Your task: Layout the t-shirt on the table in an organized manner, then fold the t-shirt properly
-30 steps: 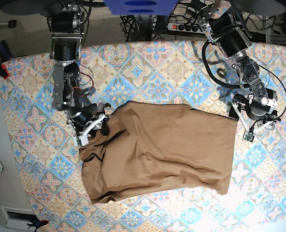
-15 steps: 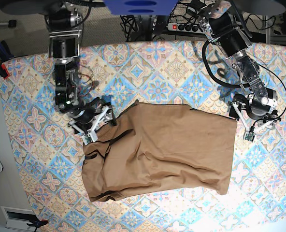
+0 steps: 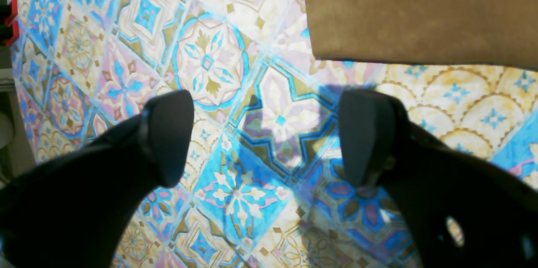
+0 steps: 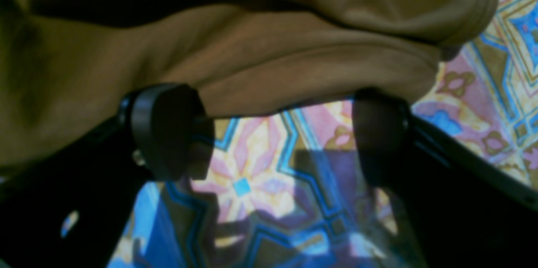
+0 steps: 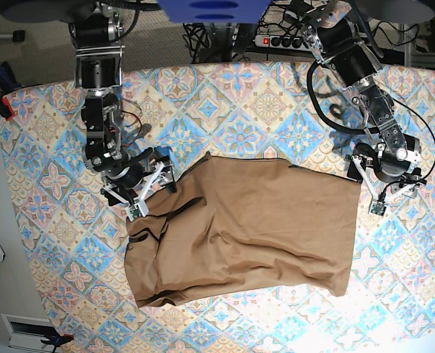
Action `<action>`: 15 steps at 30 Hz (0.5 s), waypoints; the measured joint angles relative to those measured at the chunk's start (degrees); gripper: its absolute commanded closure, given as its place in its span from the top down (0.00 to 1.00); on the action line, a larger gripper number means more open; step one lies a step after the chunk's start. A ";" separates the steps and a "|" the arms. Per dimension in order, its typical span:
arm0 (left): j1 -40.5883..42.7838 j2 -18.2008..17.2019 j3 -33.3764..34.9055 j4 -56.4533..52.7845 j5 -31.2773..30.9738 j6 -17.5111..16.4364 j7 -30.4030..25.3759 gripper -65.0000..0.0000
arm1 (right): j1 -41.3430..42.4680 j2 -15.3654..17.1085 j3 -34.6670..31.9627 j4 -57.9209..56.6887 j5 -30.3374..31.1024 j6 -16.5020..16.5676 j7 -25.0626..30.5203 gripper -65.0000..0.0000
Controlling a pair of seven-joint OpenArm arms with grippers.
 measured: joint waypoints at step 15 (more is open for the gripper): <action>-0.02 -0.04 -0.15 0.00 0.02 0.00 0.00 0.80 | 1.03 -0.35 0.24 -5.14 1.09 -1.25 3.82 0.00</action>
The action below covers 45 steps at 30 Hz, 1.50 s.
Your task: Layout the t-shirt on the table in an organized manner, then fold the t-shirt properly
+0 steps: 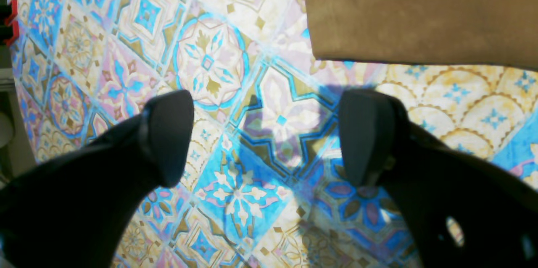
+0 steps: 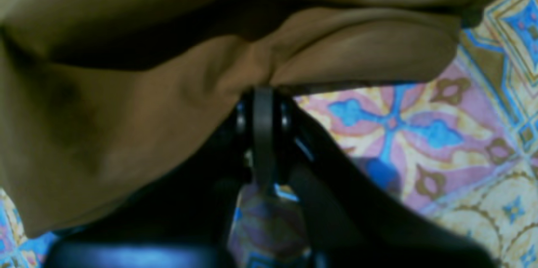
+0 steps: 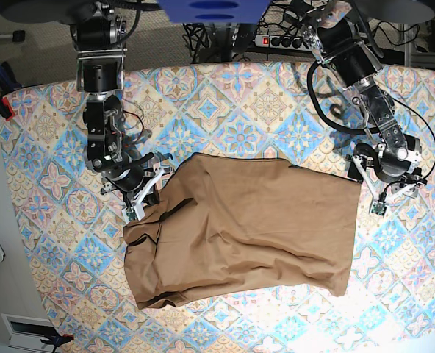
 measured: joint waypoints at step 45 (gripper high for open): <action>0.02 0.11 0.15 0.00 -0.07 0.02 -0.07 0.80 | 1.22 -12.48 -26.91 10.88 -44.92 1.38 -11.72 0.49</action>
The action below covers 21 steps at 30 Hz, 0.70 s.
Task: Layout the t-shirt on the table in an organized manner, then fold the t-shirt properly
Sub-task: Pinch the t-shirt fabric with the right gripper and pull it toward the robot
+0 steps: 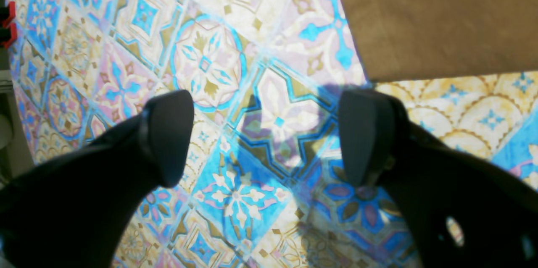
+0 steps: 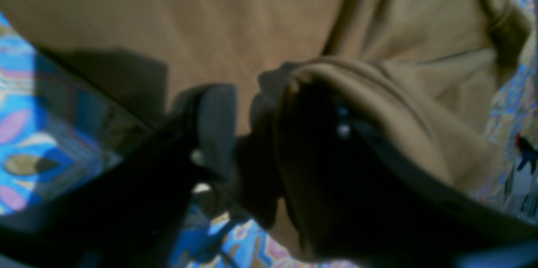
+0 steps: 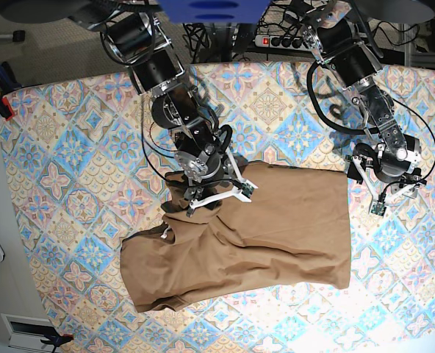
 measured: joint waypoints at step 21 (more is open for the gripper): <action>-0.17 0.28 1.84 -0.04 -0.04 0.00 -0.17 0.80 | -9.97 0.26 18.60 18.82 11.39 -0.48 10.49 0.51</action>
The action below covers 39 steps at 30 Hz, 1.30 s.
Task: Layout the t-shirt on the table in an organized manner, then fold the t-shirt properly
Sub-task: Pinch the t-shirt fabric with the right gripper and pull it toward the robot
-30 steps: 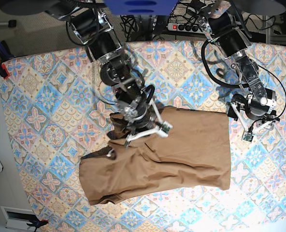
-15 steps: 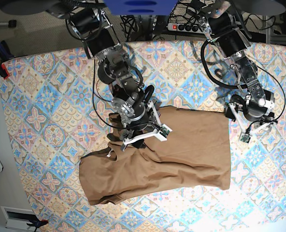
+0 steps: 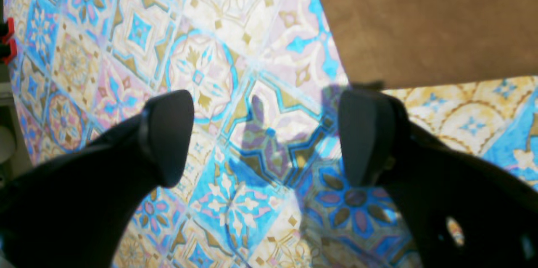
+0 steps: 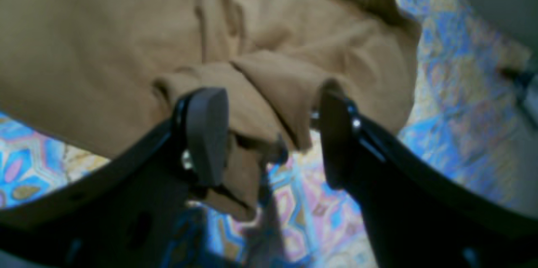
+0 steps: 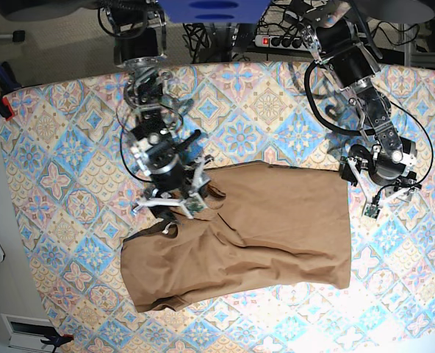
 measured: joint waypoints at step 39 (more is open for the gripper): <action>0.17 -0.02 0.00 0.00 0.09 0.00 0.04 0.80 | -4.66 -0.31 2.80 -7.19 4.00 0.55 0.83 0.00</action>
